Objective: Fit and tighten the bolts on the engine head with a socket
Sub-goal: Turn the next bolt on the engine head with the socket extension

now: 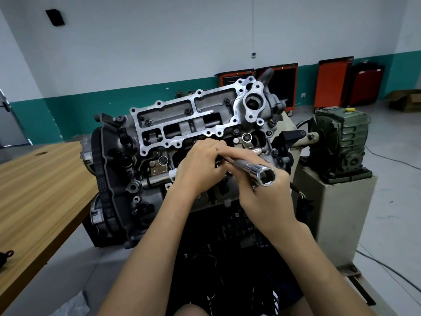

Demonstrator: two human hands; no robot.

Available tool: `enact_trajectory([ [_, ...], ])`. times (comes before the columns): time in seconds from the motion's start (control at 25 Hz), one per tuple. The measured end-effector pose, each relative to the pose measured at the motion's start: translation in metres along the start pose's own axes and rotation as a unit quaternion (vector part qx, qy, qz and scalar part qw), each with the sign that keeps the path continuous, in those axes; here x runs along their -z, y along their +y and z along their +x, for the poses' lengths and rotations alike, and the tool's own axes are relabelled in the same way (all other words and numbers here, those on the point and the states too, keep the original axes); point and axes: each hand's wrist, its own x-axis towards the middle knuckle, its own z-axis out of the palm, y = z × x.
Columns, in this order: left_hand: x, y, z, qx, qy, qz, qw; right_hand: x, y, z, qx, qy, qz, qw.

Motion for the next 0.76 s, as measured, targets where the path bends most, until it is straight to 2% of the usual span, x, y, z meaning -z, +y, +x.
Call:
enact_trajectory([
  [0.16, -0.0014, -0.0011, 0.0013, -0.004, -0.024, 0.028, 0.999, 0.0042, 0.0009, 0.003, -0.002, 0.055, 0.004, 0.998],
  [0.36, 0.001, 0.0012, -0.0002, 0.015, -0.001, -0.015, 1.0, -0.0014, -0.0005, -0.0003, 0.015, 0.001, -0.016, 1.0],
  [0.52, -0.0008, -0.0009, 0.0015, -0.005, -0.023, 0.025, 0.999, 0.0056, 0.0023, 0.0016, 0.003, 0.06, -0.012, 0.998],
  [0.76, 0.0, -0.0011, 0.0007, 0.018, -0.023, 0.012, 1.0, -0.0031, -0.0007, -0.0028, 0.04, 0.003, -0.022, 0.999],
])
